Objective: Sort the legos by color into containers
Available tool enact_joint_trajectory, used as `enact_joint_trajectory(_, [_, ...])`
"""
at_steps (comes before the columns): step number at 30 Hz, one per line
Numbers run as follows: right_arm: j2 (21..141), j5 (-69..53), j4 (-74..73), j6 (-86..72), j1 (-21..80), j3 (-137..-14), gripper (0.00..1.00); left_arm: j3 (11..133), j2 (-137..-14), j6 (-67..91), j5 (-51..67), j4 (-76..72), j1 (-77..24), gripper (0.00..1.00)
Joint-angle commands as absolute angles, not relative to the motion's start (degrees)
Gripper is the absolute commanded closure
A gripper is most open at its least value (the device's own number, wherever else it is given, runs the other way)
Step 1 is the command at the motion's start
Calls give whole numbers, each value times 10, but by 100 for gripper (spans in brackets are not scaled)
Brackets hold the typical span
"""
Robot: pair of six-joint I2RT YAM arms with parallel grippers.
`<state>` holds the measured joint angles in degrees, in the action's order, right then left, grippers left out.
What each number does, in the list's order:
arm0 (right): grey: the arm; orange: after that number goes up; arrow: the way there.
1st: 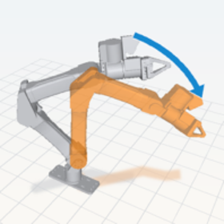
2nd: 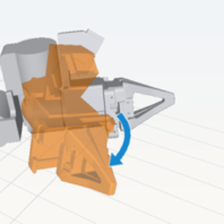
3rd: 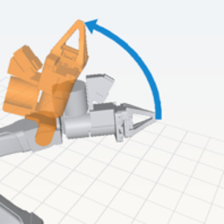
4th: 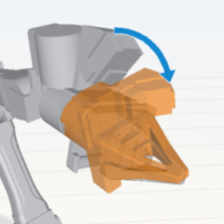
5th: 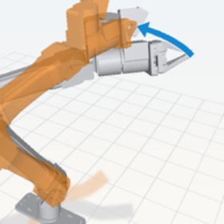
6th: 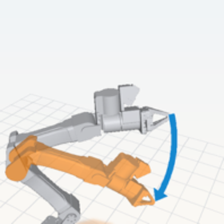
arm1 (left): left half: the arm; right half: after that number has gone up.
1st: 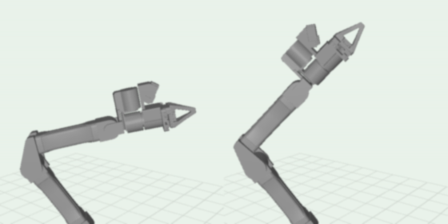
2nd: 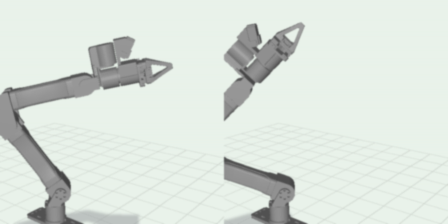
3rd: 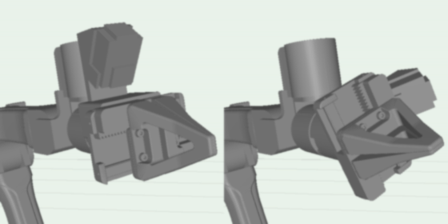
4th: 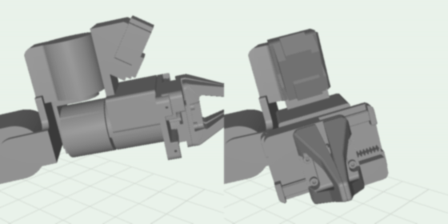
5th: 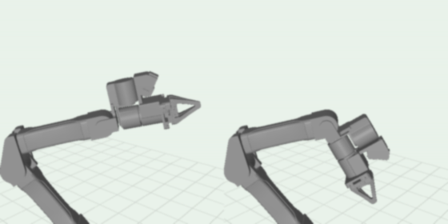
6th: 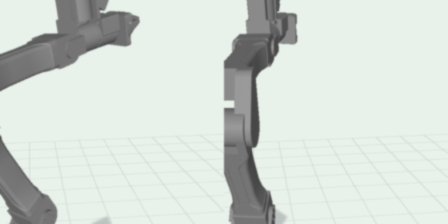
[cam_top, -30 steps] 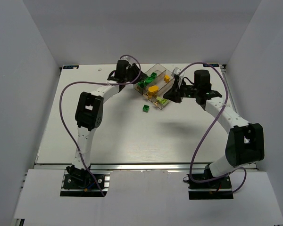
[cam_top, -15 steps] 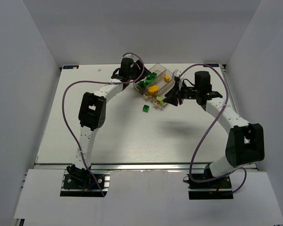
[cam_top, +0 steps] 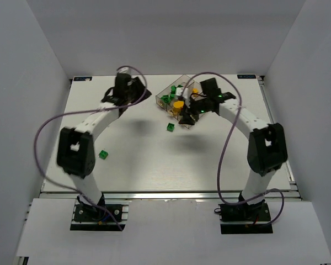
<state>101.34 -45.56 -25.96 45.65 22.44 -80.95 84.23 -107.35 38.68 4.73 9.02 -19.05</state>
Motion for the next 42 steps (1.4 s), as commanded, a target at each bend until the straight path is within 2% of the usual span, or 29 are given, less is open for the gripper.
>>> enact_joint_trajectory(1, [1073,-325,-336,441,294,-914,48,710,-908,367,8,78,-152,41])
enact_joint_trajectory(2, [1110,-309,-365,419,307,-937,48,681,-880,379,-1,81,-139,32])
enact_joint_trajectory(3, [1127,-282,-378,406,326,-959,48,653,-853,387,-18,82,-130,16])
enact_joint_trajectory(5, [1162,-260,-393,376,350,-1003,46,586,-780,409,-30,87,-116,4])
enact_joint_trajectory(6, [1170,-229,-387,363,357,-1010,46,568,-759,411,-36,96,-113,2])
enact_joint_trajectory(10, [1209,-140,-393,324,388,-1047,38,508,-666,414,-53,119,-105,2])
enact_joint_trajectory(15, [1283,-55,-450,290,409,-1136,35,467,-612,416,-75,149,-102,2])
enact_joint_trajectory(23, [1299,-3,-425,304,409,-1121,34,439,-549,420,-103,192,-102,2])
enact_joint_trajectory(35, [1309,17,-375,329,403,-1086,38,424,-496,432,-120,237,-102,2])
enact_joint_trajectory(39, [1308,-10,-378,339,401,-1084,48,424,-487,434,-128,250,-102,2])
enact_joint_trajectory(42, [1308,-25,-381,345,400,-1079,51,421,-483,435,-136,261,-102,2])
